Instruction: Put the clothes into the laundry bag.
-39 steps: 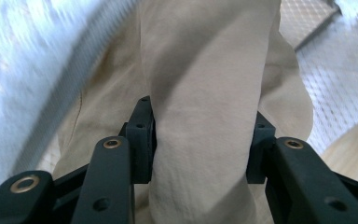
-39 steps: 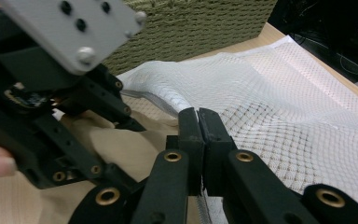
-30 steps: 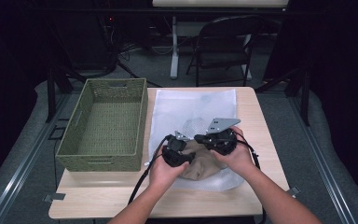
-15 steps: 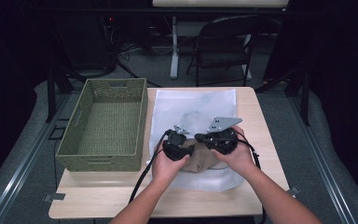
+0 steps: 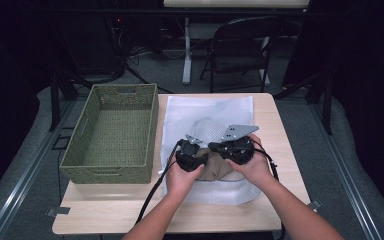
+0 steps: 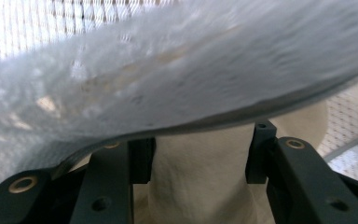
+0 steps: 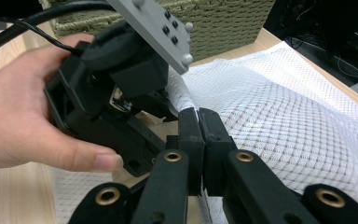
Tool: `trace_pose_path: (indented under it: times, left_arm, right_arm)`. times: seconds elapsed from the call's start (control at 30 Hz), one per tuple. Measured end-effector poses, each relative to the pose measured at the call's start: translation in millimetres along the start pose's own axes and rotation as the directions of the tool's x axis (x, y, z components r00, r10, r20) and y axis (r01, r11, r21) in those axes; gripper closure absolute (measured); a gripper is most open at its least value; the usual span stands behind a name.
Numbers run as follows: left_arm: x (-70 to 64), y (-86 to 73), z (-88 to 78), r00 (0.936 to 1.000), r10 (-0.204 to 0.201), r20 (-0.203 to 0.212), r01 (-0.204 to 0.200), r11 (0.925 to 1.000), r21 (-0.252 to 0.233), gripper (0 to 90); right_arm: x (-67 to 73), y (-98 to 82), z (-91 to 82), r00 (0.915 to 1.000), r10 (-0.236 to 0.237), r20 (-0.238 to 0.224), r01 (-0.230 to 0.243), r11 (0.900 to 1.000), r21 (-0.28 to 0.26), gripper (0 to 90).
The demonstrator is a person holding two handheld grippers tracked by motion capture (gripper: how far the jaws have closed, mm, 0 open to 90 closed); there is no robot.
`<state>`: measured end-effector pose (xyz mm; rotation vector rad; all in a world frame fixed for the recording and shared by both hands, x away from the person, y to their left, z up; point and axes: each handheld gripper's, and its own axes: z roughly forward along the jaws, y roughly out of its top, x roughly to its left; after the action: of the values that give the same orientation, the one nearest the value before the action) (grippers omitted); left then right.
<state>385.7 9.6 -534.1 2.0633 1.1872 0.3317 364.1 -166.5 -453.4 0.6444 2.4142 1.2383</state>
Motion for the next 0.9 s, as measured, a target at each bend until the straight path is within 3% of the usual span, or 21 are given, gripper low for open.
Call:
trace_pose_path:
  times: [0.4, 0.9]
  left_arm:
    - [-2.9, -4.4, 0.3, 0.9999, 0.013, 0.009, -0.013, 0.9994, -0.031, 42.1]
    - [-16.1, -11.3, -31.8, 0.9965, 0.068, 0.048, -0.065, 0.9964, -0.055, 35.3]
  right_arm:
    - [-1.7, -3.4, 2.3, 0.9999, 0.013, 0.0, -0.013, 1.0, -0.001, 88.6]
    - [-4.6, -5.7, 2.2, 0.9997, 0.023, 0.004, -0.023, 1.0, 0.0, 88.6]
